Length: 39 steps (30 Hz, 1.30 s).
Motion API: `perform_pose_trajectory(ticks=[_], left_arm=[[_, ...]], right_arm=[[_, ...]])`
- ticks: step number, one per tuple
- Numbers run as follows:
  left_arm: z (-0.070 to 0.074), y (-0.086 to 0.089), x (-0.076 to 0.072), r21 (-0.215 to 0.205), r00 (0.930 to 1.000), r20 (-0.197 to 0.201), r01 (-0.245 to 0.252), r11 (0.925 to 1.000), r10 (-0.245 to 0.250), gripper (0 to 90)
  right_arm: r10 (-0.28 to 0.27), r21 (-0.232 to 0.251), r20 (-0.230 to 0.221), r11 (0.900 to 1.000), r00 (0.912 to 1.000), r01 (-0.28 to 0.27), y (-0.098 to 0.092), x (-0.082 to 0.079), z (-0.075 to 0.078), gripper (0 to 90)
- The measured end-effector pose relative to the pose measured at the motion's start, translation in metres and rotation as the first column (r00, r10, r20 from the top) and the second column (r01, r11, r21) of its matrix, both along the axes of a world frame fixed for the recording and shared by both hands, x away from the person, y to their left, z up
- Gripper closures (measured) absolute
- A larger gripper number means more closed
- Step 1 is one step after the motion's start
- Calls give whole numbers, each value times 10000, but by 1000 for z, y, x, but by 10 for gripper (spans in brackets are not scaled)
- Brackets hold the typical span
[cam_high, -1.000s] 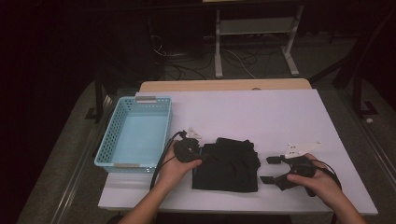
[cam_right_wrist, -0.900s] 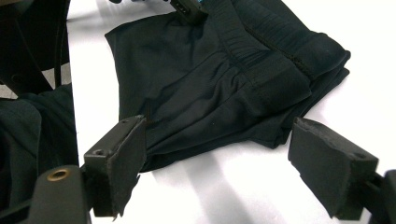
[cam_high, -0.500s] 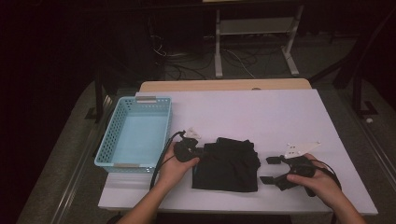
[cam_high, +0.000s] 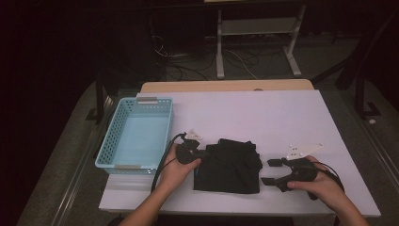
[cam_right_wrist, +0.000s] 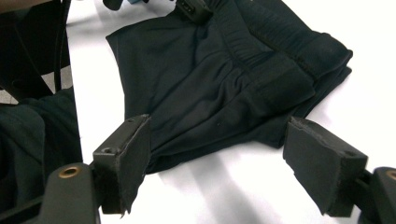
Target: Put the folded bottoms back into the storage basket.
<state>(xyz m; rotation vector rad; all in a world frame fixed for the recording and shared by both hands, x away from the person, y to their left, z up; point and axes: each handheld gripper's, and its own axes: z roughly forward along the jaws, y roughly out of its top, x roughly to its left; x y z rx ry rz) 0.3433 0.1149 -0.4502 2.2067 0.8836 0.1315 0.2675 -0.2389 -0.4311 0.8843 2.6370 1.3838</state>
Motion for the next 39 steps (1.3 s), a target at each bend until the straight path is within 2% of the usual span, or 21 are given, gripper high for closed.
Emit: perform_pose_trajectory(ticks=[2,5,7,12,15,20,24,33,39], left_arm=[[0,1,1,-22,9999,-133,-54,10000,54,777],[0,0,0,-37,9999,-132,-81,10000,81,784],[1,-1,0,124,10000,33,48,9999,-49,785],[1,-2,-1,208,9999,108,60,9998,-62,785],[1,-1,-1,252,9998,119,131,9996,-134,785],[1,-2,-1,264,9998,139,106,9996,-109,784],[1,-2,-1,209,9999,103,66,9998,-68,784],[1,-2,-1,216,9999,89,61,9997,-63,784],[1,-2,-1,232,9999,118,63,9997,-66,784]], right_arm=[[-87,-74,-72,9999,9999,86,0,-2,1,237],[-222,-109,-167,9997,9996,221,3,-5,3,244],[-179,-173,-255,9997,9995,174,5,-9,2,246],[-189,-257,-415,9995,9990,178,4,-22,-6,303],[-18,-367,-482,9993,9988,1,6,-29,-12,355],[361,-680,-650,9969,9972,-405,13,-31,-17,428],[725,-1006,-756,9917,9945,-799,21,-33,-22,471],[964,-1117,-474,9886,9942,-1012,28,-32,-24,588],[1176,-1225,-207,9853,9928,-1192,36,-30,-25,618]])
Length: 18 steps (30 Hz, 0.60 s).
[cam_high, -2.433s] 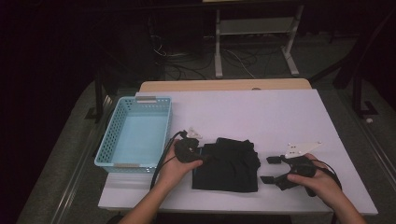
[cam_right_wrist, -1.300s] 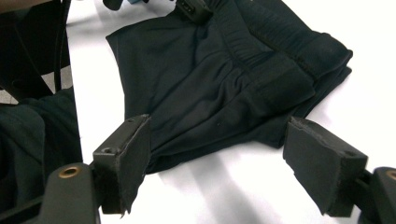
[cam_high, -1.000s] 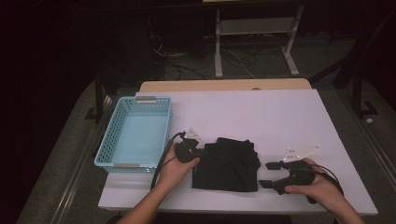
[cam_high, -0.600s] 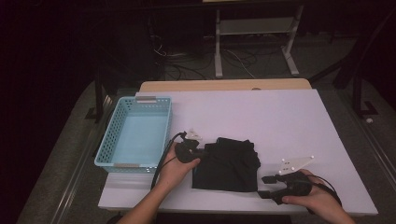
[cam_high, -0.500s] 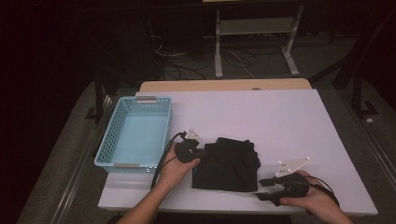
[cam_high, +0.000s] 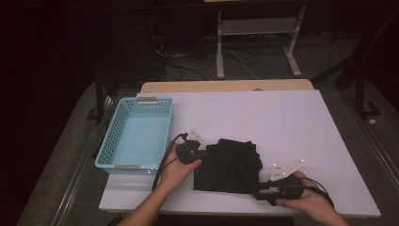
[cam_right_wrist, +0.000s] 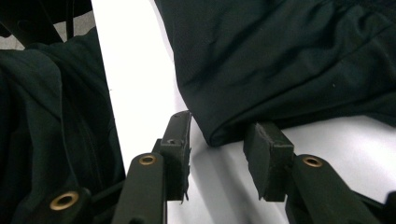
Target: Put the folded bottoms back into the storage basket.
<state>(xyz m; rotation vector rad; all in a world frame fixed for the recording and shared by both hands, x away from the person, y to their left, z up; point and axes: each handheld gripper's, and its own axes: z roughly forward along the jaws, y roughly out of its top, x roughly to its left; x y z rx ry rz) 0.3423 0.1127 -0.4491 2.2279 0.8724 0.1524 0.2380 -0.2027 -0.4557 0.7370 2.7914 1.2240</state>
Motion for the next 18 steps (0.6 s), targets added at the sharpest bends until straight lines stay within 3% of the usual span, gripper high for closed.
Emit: perform_pose_trajectory(ticks=[18], left_arm=[[0,0,0,25,10000,-19,-19,10000,19,784]], right_arm=[[-93,-369,634,9993,9979,117,12,0,0,766]])
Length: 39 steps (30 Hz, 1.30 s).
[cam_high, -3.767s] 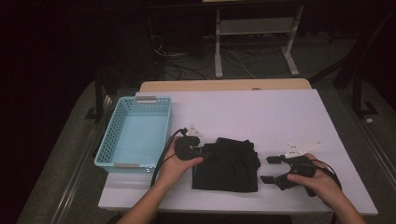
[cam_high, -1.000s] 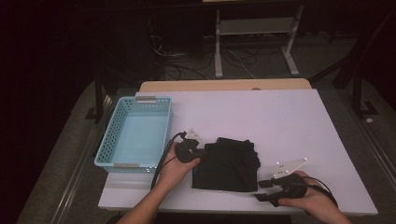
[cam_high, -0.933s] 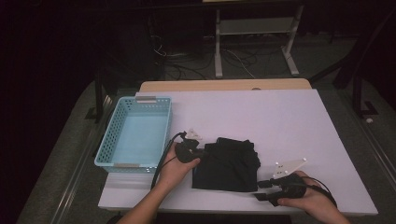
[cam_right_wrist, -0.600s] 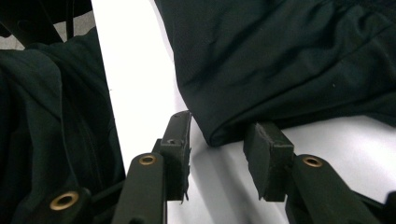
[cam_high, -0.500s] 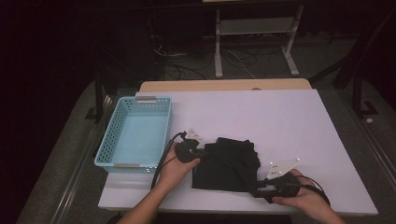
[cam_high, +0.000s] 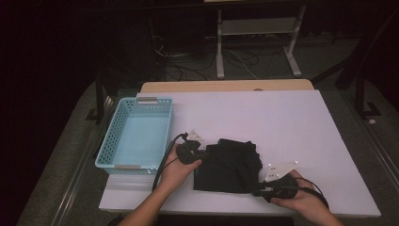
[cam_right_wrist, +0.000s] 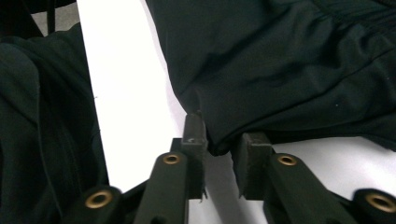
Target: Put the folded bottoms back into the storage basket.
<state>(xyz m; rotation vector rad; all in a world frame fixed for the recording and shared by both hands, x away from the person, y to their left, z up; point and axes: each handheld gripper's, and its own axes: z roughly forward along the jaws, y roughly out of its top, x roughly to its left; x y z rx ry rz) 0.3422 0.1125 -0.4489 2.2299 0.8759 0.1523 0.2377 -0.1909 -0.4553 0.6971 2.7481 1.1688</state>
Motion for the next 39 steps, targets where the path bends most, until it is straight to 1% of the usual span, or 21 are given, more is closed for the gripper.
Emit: perform_pose_trajectory(ticks=[3,6,9,11,13,17,23,29,36,39], left_arm=[[0,0,0,6,10000,5,-2,10000,2,784],[0,0,0,-7,10000,8,2,10000,-2,784],[0,0,0,2,10000,13,-2,10000,2,784],[0,0,0,6,10000,7,-2,10000,2,784],[0,0,0,14,10000,30,-6,10000,6,784],[0,-1,0,40,10000,40,-13,10000,13,784],[1,-1,0,64,10000,11,-28,10000,28,786],[1,-1,0,94,10000,36,-9,10000,9,789],[1,-1,0,95,10000,52,3,10000,-4,789],[1,-1,0,86,10000,33,4,10000,-4,790]], right_arm=[[17,29,53,10000,10000,-17,1,0,0,784],[21,95,-77,10000,10000,-21,1,1,0,795],[33,54,-167,10000,9999,-32,1,2,2,799],[22,133,-307,9999,9995,-18,2,4,4,800],[49,184,-353,9998,9994,-42,3,7,8,802],[126,412,-497,9991,9987,-106,5,13,12,805],[13,806,-815,9967,9967,52,3,16,17,806],[168,890,-705,9960,9974,-104,11,26,28,807],[314,975,-532,9949,9981,-261,24,38,35,809],[303,1058,-536,9941,9981,-245,28,42,39,810]])
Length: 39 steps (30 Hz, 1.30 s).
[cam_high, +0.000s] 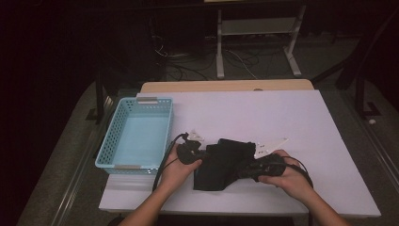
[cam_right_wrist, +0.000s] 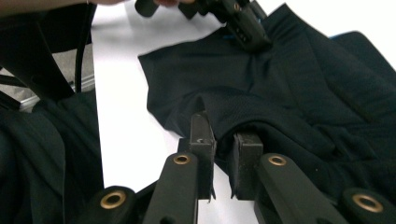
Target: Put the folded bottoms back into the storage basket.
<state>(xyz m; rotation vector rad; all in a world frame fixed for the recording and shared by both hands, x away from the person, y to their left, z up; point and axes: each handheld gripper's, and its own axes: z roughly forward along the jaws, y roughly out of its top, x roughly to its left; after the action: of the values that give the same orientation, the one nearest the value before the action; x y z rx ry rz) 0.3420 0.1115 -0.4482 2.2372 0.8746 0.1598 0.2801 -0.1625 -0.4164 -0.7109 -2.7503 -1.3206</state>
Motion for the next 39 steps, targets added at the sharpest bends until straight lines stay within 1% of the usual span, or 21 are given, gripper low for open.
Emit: perform_pose_trajectory(ticks=[7,11,14,15,18,22,26,28,30,36,38,39], left_arm=[[1,-1,0,63,10000,-10,-62,10000,63,798],[2,-2,0,132,10000,-3,-86,9999,86,808],[2,-2,0,118,9999,-55,-96,9999,96,812],[2,-2,0,127,10000,-50,-83,9999,84,813],[5,-2,0,-58,9998,-163,-115,9999,114,818],[14,-3,-2,-428,10000,-68,-11,9991,8,821],[26,-5,-5,-863,9991,82,410,9954,-404,822],[32,-5,-6,-1012,9982,165,598,9931,-584,823],[36,-5,-6,-1167,9972,161,738,9904,-725,823],[47,-1,-5,-1303,9950,153,997,9865,-985,824],[52,0,-2,-1241,9942,212,1075,9864,-1057,824],[55,0,-1,-1300,9944,190,1056,9859,-1040,824]], right_arm=[[58,250,124,9997,9999,-61,12,13,6,810],[157,262,271,9995,9995,-164,17,20,10,810],[115,387,231,9992,9997,-124,18,21,10,811],[125,355,232,9993,9997,-133,18,20,10,811],[145,406,226,9991,9996,-154,16,18,10,810],[52,474,245,9989,9997,-63,12,16,12,811],[75,587,242,9982,9997,-89,9,15,14,811],[48,593,243,9982,9997,-63,7,15,15,811],[16,677,266,9977,9996,-34,6,15,16,811],[-60,891,267,9960,9996,36,2,16,20,811],[-70,970,314,9953,9995,39,1,17,21,811],[-95,977,293,9952,9995,66,1,17,23,811]])
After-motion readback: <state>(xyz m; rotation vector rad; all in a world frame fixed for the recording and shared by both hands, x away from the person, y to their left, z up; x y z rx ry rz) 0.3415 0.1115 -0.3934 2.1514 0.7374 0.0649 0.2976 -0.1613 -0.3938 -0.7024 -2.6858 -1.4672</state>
